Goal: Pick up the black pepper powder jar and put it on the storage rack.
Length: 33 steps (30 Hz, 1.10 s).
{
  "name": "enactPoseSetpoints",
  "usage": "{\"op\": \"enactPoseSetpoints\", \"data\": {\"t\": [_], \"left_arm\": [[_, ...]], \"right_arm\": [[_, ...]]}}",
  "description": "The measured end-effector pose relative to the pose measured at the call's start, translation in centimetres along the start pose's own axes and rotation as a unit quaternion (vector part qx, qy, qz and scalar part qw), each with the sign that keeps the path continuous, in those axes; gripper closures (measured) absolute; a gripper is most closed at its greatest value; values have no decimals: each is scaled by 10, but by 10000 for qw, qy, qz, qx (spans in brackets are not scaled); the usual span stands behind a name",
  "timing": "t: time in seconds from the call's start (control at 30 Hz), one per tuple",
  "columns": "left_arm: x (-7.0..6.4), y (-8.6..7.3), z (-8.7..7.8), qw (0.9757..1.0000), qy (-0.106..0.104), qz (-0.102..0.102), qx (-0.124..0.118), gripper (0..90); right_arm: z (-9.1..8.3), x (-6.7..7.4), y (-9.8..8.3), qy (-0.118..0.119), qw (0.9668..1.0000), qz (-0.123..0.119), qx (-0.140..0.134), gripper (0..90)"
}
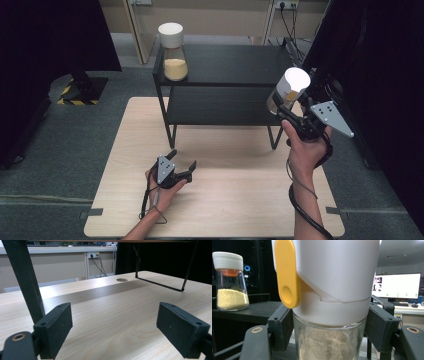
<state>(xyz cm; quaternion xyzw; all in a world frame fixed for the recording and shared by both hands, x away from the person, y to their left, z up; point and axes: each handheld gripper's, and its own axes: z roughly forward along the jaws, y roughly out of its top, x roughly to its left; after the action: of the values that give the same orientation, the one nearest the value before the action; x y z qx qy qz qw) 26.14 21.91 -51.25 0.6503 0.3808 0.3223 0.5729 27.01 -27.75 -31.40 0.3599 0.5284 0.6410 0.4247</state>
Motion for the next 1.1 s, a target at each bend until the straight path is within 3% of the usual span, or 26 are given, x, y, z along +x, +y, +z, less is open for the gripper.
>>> {"op": "enactPoseSetpoints", "data": {"t": [0.63,1.1], "left_arm": [[0,1,0,10000,-4,10,14,130],[0,0,0,10000,-6,5,9,130]], "right_arm": [[19,-1,28,-86,9999,-95,-33,309],[32,0,38,-145,9999,-78,-23,309]]}}
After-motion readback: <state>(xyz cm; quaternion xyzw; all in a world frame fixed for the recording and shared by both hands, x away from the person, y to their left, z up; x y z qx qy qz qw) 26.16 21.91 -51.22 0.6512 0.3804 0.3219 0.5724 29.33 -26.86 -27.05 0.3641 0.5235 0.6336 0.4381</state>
